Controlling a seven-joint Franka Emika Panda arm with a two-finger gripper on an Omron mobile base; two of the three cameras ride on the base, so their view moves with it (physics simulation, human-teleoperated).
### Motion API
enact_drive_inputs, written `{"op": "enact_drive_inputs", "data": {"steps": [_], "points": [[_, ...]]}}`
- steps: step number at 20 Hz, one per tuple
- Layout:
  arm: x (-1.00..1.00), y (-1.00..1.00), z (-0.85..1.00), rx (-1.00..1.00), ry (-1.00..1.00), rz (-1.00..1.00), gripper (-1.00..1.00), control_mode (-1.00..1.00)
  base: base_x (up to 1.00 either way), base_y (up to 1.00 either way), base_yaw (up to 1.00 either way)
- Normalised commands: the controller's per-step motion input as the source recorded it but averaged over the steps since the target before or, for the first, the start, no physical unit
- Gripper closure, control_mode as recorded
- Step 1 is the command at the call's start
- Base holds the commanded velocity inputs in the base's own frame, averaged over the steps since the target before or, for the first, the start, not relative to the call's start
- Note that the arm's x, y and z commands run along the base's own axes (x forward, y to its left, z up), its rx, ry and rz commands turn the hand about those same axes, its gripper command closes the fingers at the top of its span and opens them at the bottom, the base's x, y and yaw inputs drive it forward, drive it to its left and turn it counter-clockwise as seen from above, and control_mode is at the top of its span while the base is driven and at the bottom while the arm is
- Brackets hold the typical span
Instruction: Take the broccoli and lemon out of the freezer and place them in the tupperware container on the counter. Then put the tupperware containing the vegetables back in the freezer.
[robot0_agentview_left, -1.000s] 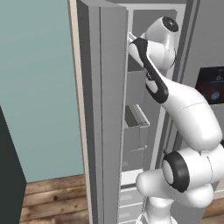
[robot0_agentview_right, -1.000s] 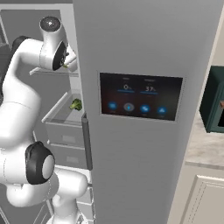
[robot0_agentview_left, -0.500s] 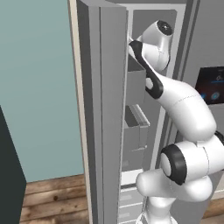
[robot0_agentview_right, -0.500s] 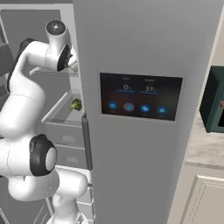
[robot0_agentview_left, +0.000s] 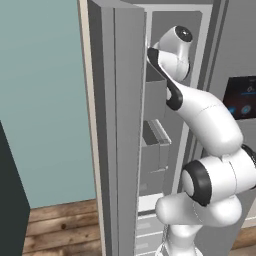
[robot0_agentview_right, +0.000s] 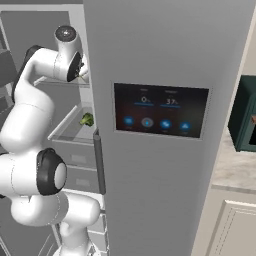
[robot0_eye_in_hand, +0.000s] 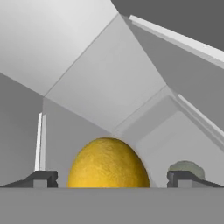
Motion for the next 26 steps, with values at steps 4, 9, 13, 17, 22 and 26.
{"op": "enact_drive_inputs", "data": {"steps": [4,9,13,17,22,26], "points": [[0.13,0.08,-0.08,0.00,0.00,0.00,-1.00,-1.00,0.00,0.00,0.00],[0.03,0.10,-0.11,0.00,0.00,0.00,-1.00,-1.00,0.00,0.00,0.00],[0.00,0.18,-0.16,0.00,0.01,0.00,1.00,-1.00,0.00,0.00,0.00],[0.00,0.07,-0.13,0.00,0.00,0.00,1.00,-1.00,0.00,0.00,0.00],[-0.08,0.00,-0.05,0.00,0.00,0.00,1.00,-1.00,0.00,0.00,0.00],[-0.68,-0.07,0.03,0.01,-0.09,0.00,1.00,-1.00,0.00,0.00,0.00]]}}
